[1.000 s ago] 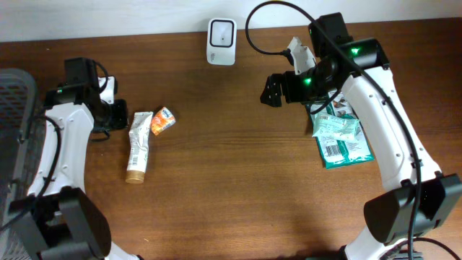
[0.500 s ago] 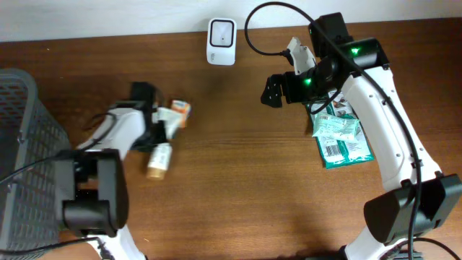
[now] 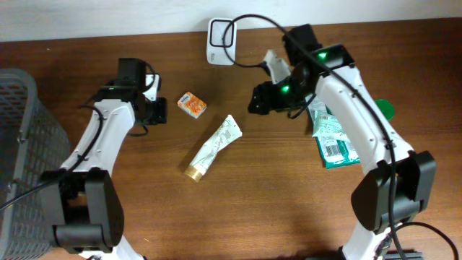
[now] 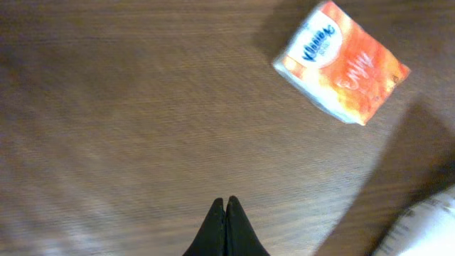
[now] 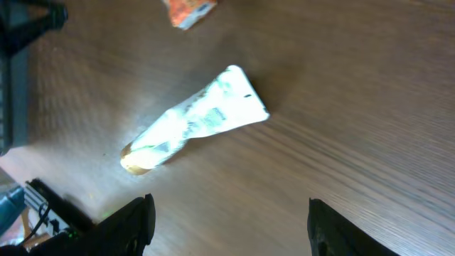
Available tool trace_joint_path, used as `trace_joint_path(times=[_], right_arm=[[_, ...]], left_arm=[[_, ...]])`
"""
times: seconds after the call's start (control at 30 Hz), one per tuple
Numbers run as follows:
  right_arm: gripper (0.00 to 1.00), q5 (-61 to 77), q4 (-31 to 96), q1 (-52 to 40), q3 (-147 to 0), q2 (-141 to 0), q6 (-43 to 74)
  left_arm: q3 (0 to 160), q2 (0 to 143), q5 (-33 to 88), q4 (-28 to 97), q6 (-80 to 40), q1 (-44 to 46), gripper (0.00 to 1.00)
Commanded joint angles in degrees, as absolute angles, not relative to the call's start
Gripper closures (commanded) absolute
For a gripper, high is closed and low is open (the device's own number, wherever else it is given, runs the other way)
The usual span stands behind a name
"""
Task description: Scan the item barcode
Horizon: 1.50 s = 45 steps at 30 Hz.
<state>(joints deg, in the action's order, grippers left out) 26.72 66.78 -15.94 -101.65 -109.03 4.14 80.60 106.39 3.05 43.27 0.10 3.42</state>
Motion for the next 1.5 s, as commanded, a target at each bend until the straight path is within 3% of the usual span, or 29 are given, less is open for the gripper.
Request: trace_joint_path(times=[0.0,0.03,0.07,0.13,0.17,0.23,0.5,0.63,0.9,0.93,1.07,1.1,1.47], right_arm=[[0.35,27.40,64.34,-19.33,-101.14,-111.20,5.43],[0.41,26.20,63.35,-20.75,-101.14,-112.66,5.96],[0.48,24.36,62.67,-21.74,-101.14,-113.95,6.46],[0.60,23.33,60.75,-22.50,-101.14,-115.70,4.40],[0.61,23.31,59.75,-22.68,-101.14,-116.09,1.10],[0.52,23.31,56.31,-22.87,-101.14,-116.31,-7.35],[0.51,20.80,39.64,-28.75,-101.14,-126.43,-8.78],[0.47,12.36,44.86,-29.65,-101.19,-128.01,-8.80],[0.46,17.93,77.65,-27.09,-104.75,-123.22,-12.19],[0.45,18.68,77.80,-26.57,-104.77,-121.54,-12.23],[0.14,28.10,77.25,-24.77,-104.25,-117.05,-25.52],[0.11,29.85,75.37,-24.73,-102.56,-118.24,-27.59],[0.10,40.40,57.49,-25.54,-89.67,-123.39,-28.73]], left_arm=[[81.65,105.51,3.22,40.69,5.52,0.40,0.92],[81.65,105.51,3.22,40.58,5.50,-0.21,0.65],[81.65,105.51,3.22,40.64,5.52,-0.30,0.49],[81.65,105.51,0.51,40.29,5.52,-0.30,0.01],[81.65,105.51,-1.34,39.86,5.50,-0.30,0.01],[81.65,105.51,-1.45,39.90,5.52,-0.30,0.01],[81.65,105.51,-1.45,39.88,5.52,-0.30,0.01],[81.65,105.51,-1.45,39.90,5.52,-0.30,0.01],[81.65,105.51,-1.45,39.90,5.52,-0.30,0.01],[81.65,105.51,-1.45,39.90,5.52,-0.30,0.01],[81.65,105.51,-1.45,39.90,5.52,-0.30,0.01],[81.65,105.51,-1.45,39.90,5.52,-0.30,0.01],[81.65,105.51,-1.45,39.90,5.52,-0.30,0.01]])
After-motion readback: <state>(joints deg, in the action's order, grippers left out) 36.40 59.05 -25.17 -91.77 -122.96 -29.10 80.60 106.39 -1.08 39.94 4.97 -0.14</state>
